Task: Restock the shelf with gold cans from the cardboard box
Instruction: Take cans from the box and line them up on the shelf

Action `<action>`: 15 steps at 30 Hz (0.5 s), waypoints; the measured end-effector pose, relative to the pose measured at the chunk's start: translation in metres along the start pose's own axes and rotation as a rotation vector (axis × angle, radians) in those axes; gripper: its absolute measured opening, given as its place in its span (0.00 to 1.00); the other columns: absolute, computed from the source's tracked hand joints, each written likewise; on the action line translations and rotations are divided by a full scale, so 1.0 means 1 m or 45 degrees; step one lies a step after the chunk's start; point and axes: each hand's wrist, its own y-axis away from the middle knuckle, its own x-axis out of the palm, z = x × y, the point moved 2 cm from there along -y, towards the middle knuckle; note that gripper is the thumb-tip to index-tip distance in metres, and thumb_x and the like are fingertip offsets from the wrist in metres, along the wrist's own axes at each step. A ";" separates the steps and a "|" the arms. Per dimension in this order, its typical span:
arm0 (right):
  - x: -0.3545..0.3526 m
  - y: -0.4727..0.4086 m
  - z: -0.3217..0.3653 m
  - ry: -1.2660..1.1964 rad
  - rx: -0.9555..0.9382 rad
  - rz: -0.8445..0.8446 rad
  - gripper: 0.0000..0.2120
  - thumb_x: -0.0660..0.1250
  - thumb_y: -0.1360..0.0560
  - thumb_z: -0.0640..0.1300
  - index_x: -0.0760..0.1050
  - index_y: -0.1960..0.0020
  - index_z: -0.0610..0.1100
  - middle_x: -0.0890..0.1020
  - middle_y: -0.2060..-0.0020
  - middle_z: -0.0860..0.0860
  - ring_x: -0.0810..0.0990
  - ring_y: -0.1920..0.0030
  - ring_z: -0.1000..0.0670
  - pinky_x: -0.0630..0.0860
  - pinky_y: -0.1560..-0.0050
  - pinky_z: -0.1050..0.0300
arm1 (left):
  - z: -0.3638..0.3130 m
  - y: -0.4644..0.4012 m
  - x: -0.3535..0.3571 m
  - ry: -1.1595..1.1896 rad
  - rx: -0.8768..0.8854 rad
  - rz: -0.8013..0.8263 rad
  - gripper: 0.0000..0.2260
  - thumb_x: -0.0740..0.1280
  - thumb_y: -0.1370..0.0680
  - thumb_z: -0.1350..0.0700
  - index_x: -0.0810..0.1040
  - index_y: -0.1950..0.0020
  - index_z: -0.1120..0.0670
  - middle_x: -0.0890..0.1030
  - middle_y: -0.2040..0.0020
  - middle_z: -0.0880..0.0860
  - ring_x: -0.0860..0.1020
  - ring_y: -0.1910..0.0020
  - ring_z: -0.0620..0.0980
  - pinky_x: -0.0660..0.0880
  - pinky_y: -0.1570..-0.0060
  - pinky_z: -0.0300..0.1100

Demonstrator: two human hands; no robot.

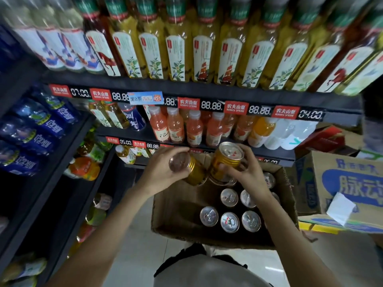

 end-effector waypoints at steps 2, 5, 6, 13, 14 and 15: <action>-0.016 -0.004 0.033 -0.049 -0.069 -0.004 0.29 0.77 0.36 0.50 0.69 0.39 0.58 0.79 0.45 0.57 0.78 0.43 0.55 0.77 0.45 0.54 | -0.028 -0.019 -0.022 0.014 0.160 -0.124 0.24 0.67 0.30 0.43 0.74 0.36 0.48 0.73 0.44 0.41 0.70 0.40 0.43 0.71 0.41 0.45; -0.037 -0.009 0.088 -0.118 -0.177 -0.077 0.27 0.75 0.34 0.50 0.69 0.38 0.56 0.79 0.47 0.58 0.79 0.48 0.60 0.78 0.47 0.60 | -0.072 -0.048 -0.054 0.014 0.378 -0.266 0.23 0.61 0.27 0.40 0.73 0.34 0.49 0.73 0.43 0.42 0.71 0.41 0.43 0.68 0.43 0.37; -0.042 -0.011 0.107 -0.136 -0.211 -0.094 0.25 0.75 0.33 0.49 0.69 0.40 0.56 0.79 0.49 0.59 0.79 0.50 0.63 0.77 0.49 0.63 | -0.087 -0.057 -0.065 0.020 0.426 -0.303 0.23 0.60 0.26 0.40 0.72 0.34 0.47 0.73 0.44 0.42 0.71 0.42 0.44 0.67 0.45 0.34; -0.073 -0.020 0.209 -0.339 -0.273 -0.150 0.29 0.72 0.38 0.57 0.72 0.39 0.48 0.83 0.48 0.51 0.80 0.44 0.48 0.75 0.41 0.46 | -0.188 -0.101 -0.130 0.042 0.865 -0.524 0.26 0.51 0.25 0.32 0.73 0.37 0.47 0.71 0.47 0.33 0.71 0.44 0.42 0.67 0.45 0.33; -0.077 -0.020 0.224 -0.352 -0.296 -0.156 0.25 0.72 0.35 0.56 0.74 0.41 0.47 0.84 0.52 0.51 0.82 0.48 0.48 0.77 0.44 0.47 | -0.201 -0.106 -0.139 0.008 0.917 -0.551 0.27 0.51 0.25 0.32 0.74 0.38 0.48 0.72 0.46 0.36 0.71 0.44 0.41 0.66 0.44 0.31; -0.081 -0.021 0.239 -0.360 -0.337 -0.160 0.18 0.69 0.32 0.54 0.77 0.46 0.47 0.85 0.57 0.51 0.84 0.52 0.49 0.78 0.48 0.48 | -0.215 -0.110 -0.148 -0.038 0.969 -0.579 0.27 0.51 0.25 0.33 0.75 0.38 0.49 0.74 0.46 0.39 0.70 0.43 0.40 0.64 0.44 0.28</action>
